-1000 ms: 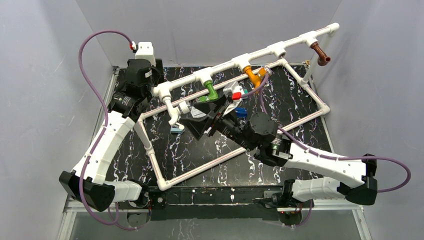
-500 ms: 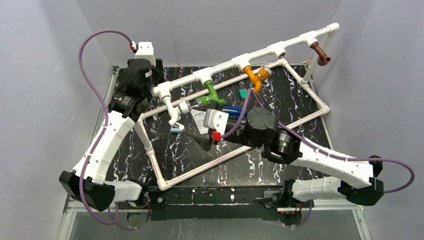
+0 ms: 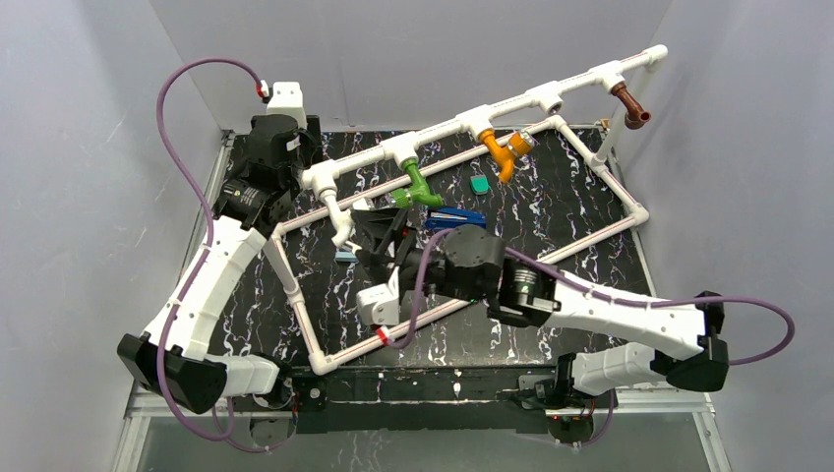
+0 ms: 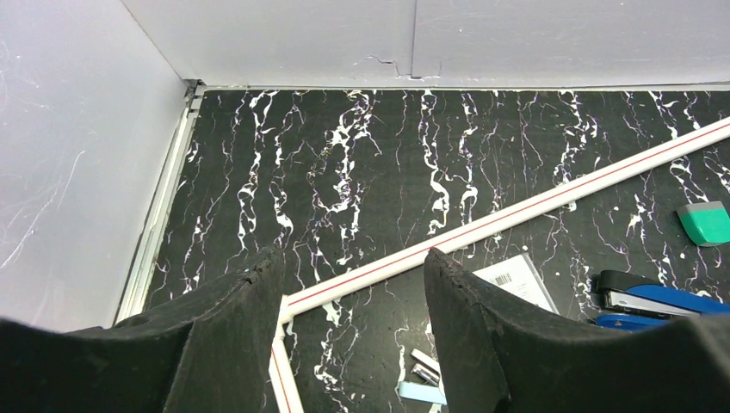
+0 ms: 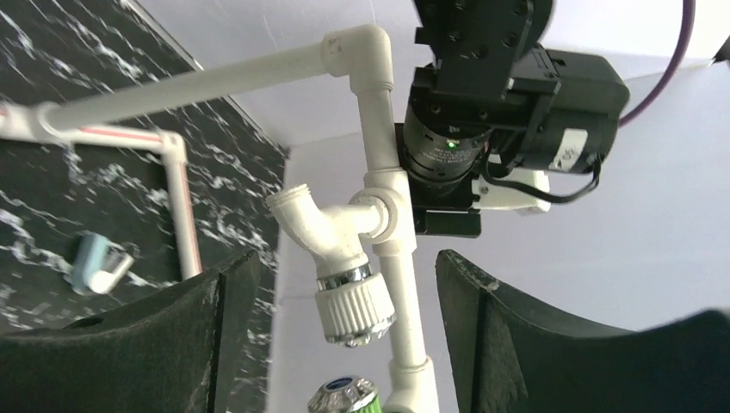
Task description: Install the water faucets
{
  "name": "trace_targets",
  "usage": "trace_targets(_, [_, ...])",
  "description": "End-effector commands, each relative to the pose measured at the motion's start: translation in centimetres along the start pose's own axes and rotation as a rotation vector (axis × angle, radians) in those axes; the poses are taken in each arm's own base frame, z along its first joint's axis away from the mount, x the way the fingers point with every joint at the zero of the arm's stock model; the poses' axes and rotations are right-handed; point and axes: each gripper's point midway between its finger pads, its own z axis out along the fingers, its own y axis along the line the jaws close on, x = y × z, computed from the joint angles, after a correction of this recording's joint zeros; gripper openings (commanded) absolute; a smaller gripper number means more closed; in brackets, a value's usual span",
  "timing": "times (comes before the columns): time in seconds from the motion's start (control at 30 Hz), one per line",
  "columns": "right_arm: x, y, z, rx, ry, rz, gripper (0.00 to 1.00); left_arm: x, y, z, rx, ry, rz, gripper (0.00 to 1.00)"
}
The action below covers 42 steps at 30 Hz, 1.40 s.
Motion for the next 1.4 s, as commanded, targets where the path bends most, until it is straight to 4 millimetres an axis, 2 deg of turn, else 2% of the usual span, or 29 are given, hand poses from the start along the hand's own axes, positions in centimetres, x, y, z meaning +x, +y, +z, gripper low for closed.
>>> trace_targets(0.0, [0.7,-3.3,0.8,0.115,0.117,-0.273,0.82,12.0,-2.6,0.4,0.077,0.391,0.221,0.58])
trace_targets(0.17, [2.4,-3.3,2.3,0.166,0.230,-0.365,0.80,12.1,-2.6,0.4,0.078,0.395,0.221,0.58])
trace_targets(0.33, [3.2,-3.4,3.5,0.216,0.282,-0.370,0.75,12.1,-2.6,0.3,0.078,0.391,0.222,0.58])
trace_targets(0.67, [4.4,-3.2,4.8,0.258,0.348,-0.342,0.56,12.0,-2.6,0.2,0.080,0.387,0.221,0.58])
trace_targets(0.9, [4.9,-1.7,5.5,0.240,0.354,-0.284,0.22,12.0,-2.6,0.2,0.081,0.388,0.221,0.58])
trace_targets(0.97, [5.1,-1.3,5.7,0.242,0.357,-0.258,0.08,12.0,-2.6,0.2,0.081,0.388,0.221,0.58])
trace_targets(1.0, [5.2,-1.2,5.8,0.251,0.357,-0.231,0.01,12.0,-2.6,0.2,0.081,0.387,0.221,0.58])
trace_targets(1.13, [5.3,-1.4,6.0,0.328,0.339,-0.074,0.01,11.9,-2.6,0.1,0.080,0.385,0.221,0.58])
trace_targets(1.37, [4.5,-1.4,6.5,0.518,0.190,0.455,0.01,11.9,-2.6,0.2,0.080,0.385,0.222,0.58])
